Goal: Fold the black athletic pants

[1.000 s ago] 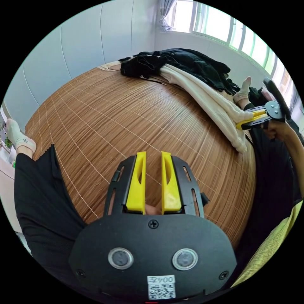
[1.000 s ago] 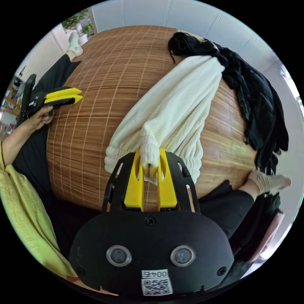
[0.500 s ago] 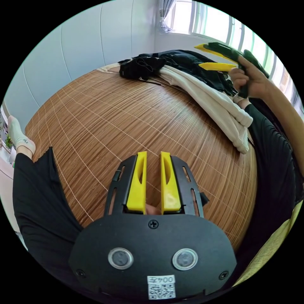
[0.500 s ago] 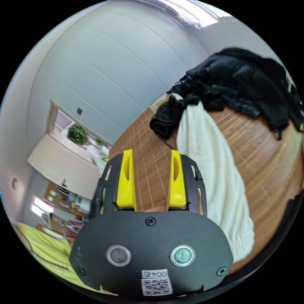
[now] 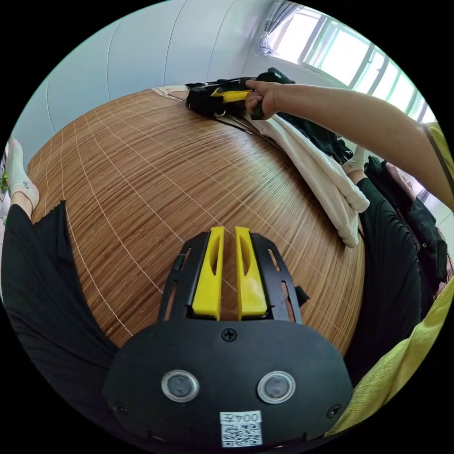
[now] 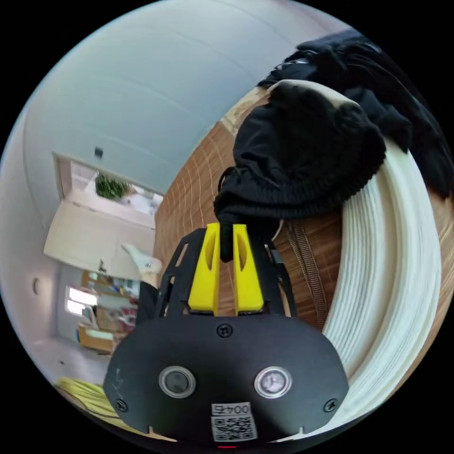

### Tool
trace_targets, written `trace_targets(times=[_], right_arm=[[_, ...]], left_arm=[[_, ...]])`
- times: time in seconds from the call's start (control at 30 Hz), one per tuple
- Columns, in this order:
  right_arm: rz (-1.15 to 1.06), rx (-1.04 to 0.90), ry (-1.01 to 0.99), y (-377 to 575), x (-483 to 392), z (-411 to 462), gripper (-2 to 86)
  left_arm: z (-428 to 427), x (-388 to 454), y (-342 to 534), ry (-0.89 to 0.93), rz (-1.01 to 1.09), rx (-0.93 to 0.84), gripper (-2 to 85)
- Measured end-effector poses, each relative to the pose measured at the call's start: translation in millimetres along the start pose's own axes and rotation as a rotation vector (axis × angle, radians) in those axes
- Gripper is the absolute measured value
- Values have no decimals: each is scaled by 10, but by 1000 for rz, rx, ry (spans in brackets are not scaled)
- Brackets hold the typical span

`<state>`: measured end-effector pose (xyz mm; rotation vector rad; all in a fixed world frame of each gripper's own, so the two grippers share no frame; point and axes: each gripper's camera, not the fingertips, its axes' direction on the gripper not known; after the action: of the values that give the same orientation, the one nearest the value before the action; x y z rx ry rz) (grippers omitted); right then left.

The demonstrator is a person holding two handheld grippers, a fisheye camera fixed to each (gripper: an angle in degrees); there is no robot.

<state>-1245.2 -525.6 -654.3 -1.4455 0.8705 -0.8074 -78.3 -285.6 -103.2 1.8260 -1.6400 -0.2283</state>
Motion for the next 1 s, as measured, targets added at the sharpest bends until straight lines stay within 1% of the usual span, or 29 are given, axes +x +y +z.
trace_targets(times=[0.07,0.13,0.17,0.23,0.33,0.53,0.6,0.63,0.7,0.73,0.77,0.8,0.83,0.87,0.9,0.97,1.0], right_arm=[[-222,-109,114,252,-377,149,33],[-360,-225,153,603,-616,291,18],[-422,-273,195,888,-739,342,9],[-477,-310,275,1310,-850,344,1],[-485,-333,266,1915,-867,190,-6],[-551,-495,244,3050,-998,20,0],[-533,-532,221,3376,-1026,-9,9],[-488,-537,198,3567,-1016,-23,19],[-380,-457,129,3787,-966,-117,37],[-305,-342,84,3890,-936,-248,48],[-250,-189,91,3954,-941,-429,73],[-230,-111,112,3970,-957,-528,86],[-221,14,180,3966,-1020,-712,116],[-227,88,288,3921,-1096,-839,147],[-236,112,356,3891,-1135,-882,161],[-277,168,655,3757,-1262,-923,204],[-281,176,703,3717,-1275,-918,209]], left_arm=[[-15,16,10,-8,1,-3,32],[-42,35,27,-12,-2,-7,43],[-51,42,34,-13,-1,-7,46],[-96,76,73,-12,8,-8,67],[-148,124,140,-9,21,-9,78],[-364,361,309,-80,111,37,81],[-442,450,376,-95,143,57,82],[-491,507,419,-106,160,71,83],[-550,598,484,-123,190,87,83],[-563,627,504,-129,201,89,84],[-579,681,541,-140,219,91,84],[-582,724,570,-146,232,88,84],[-571,760,589,-142,241,80,85],[-564,776,597,-139,244,78,85],[-542,810,609,-138,251,72,85],[-489,869,613,-140,271,56,86],[-443,907,615,-146,287,42,86]])
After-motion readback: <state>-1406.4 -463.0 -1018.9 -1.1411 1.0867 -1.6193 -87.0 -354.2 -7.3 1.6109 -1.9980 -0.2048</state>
